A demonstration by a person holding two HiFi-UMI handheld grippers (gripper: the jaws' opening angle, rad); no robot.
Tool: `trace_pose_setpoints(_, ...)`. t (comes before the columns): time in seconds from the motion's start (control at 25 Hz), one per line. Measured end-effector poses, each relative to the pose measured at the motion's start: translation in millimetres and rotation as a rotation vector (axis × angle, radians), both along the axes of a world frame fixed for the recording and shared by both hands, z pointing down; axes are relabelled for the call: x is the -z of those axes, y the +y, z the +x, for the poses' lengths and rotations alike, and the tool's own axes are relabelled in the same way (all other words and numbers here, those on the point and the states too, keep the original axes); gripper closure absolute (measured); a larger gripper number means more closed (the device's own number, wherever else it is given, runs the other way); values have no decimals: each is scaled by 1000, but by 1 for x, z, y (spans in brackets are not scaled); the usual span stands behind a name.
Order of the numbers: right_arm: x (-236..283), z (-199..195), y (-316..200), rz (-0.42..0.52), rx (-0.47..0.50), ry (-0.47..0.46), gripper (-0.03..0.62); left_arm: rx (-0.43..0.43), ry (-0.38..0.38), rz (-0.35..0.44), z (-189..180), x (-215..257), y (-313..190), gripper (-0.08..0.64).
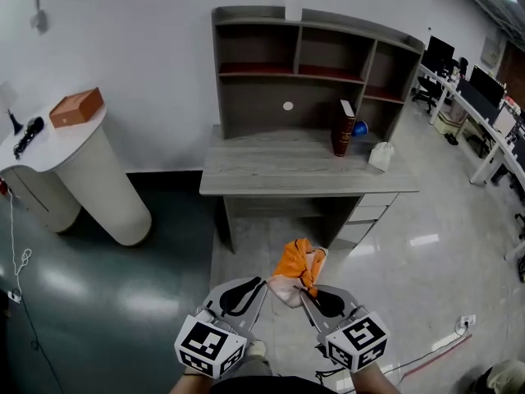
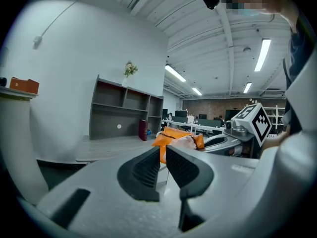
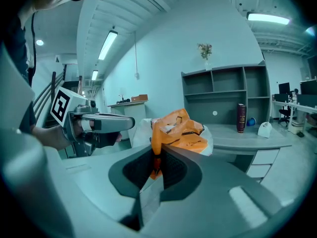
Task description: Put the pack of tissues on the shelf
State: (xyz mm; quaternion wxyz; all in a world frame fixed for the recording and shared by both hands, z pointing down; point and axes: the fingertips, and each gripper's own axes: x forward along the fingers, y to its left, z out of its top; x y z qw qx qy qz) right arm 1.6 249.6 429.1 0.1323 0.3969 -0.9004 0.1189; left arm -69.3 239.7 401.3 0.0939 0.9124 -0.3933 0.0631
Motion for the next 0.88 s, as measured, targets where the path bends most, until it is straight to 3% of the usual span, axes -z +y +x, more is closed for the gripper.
trace_pose_setpoints(0.44,1,-36,-62,-1,-35,10,571,-31,-5,-11,-38,-6,-59,525)
trace_pose_setpoints(0.88,3,-27,-115,4,-46,29,571,-36,-15,-14,-33,-11,-101,523)
